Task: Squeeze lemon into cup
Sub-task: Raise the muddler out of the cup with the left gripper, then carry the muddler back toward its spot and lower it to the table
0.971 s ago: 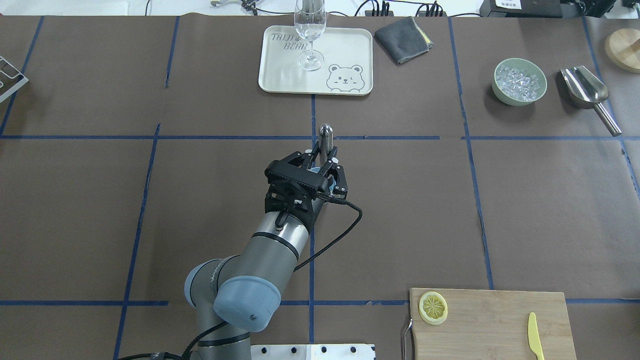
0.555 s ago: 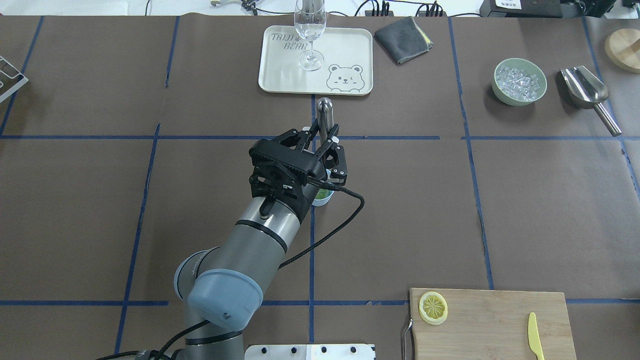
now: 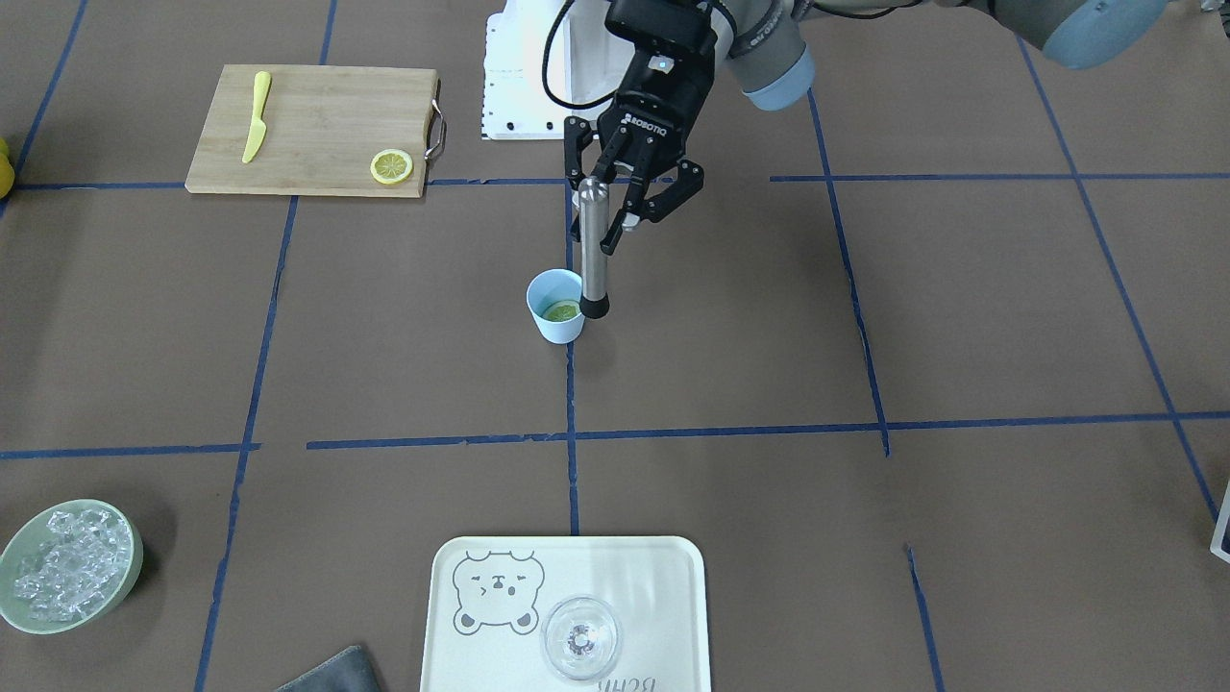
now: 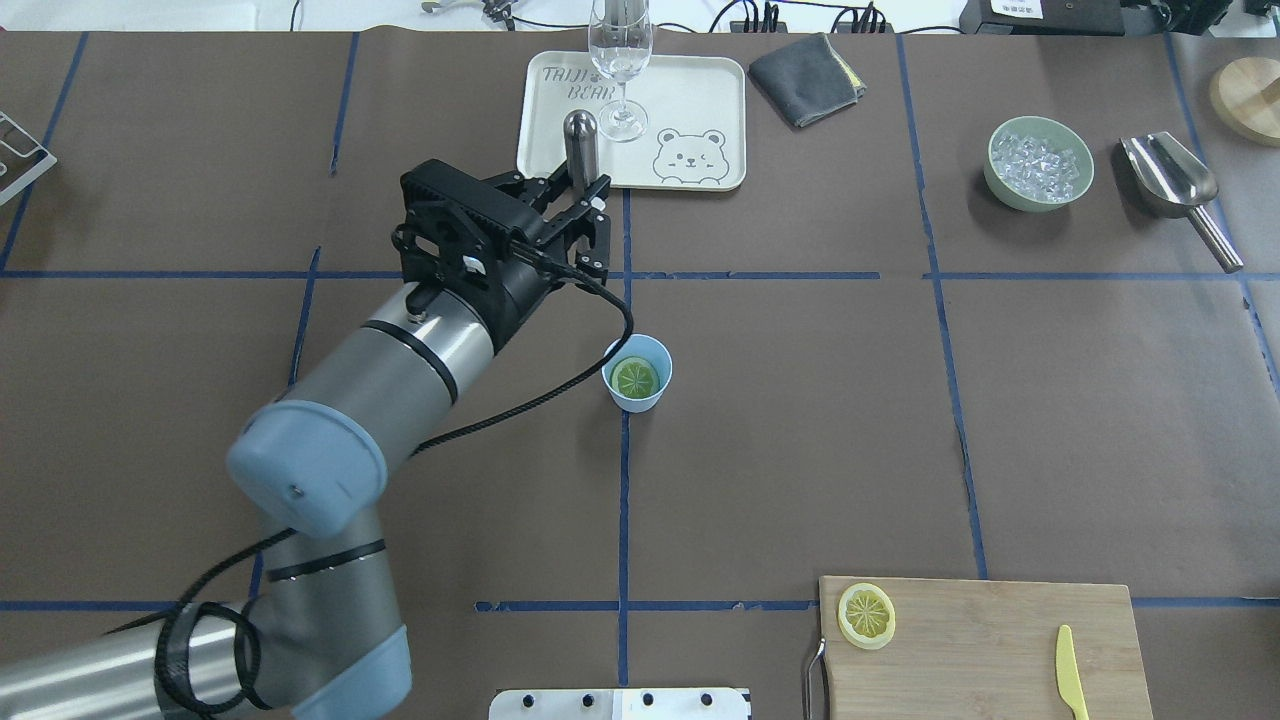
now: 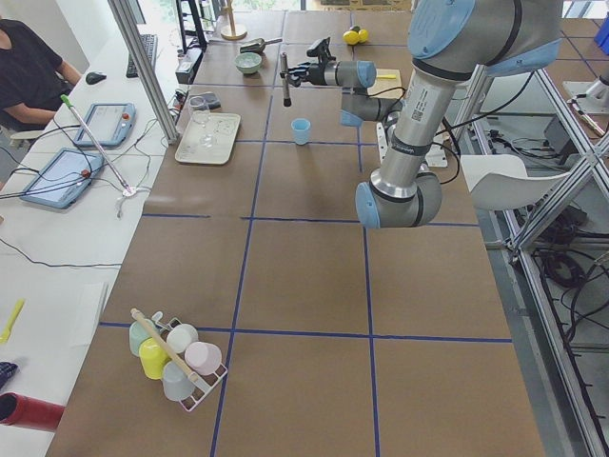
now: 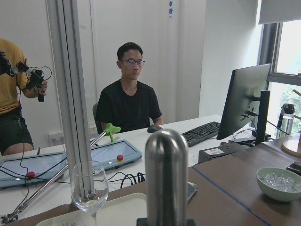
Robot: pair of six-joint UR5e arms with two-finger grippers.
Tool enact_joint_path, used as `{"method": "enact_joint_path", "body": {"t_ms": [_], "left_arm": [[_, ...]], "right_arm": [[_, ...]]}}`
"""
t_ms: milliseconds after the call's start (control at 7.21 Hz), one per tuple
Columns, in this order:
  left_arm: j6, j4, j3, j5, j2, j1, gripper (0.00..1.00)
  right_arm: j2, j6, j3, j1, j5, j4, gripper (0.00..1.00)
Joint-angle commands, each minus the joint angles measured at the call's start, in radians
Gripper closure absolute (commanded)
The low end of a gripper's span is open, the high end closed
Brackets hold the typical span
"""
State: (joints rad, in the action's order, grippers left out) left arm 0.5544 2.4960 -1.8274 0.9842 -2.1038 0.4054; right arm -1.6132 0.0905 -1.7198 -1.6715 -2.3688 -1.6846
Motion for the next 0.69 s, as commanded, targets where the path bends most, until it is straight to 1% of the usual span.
{"method": "enact_joint_path", "body": {"t_ms": [0, 139, 277, 416, 555], "left_arm": [[-0.004, -0.086, -0.120, 0.201, 0.134, 0.072, 1.00], [-0.004, -0.138, -0.181, 0.247, 0.195, 0.076, 1.00], [-0.005, -0.242, -0.237, 0.308, 0.232, 0.095, 1.00], [-0.004, -0.378, -0.287, 0.365, 0.232, 0.134, 1.00], [-0.004, -0.549, -0.353, 0.428, 0.231, 0.163, 1.00]], "right_arm": [[-0.005, 0.000, -0.006, -0.001, 0.000, 0.000, 0.00], [-0.010, 0.000, -0.006, -0.001, 0.000, 0.003, 0.00], [-0.016, 0.000, -0.006, -0.001, 0.000, 0.005, 0.00], [-0.025, 0.002, -0.004, -0.001, 0.008, 0.006, 0.00], [-0.027, 0.000, -0.007, -0.001, 0.008, 0.006, 0.00]]}}
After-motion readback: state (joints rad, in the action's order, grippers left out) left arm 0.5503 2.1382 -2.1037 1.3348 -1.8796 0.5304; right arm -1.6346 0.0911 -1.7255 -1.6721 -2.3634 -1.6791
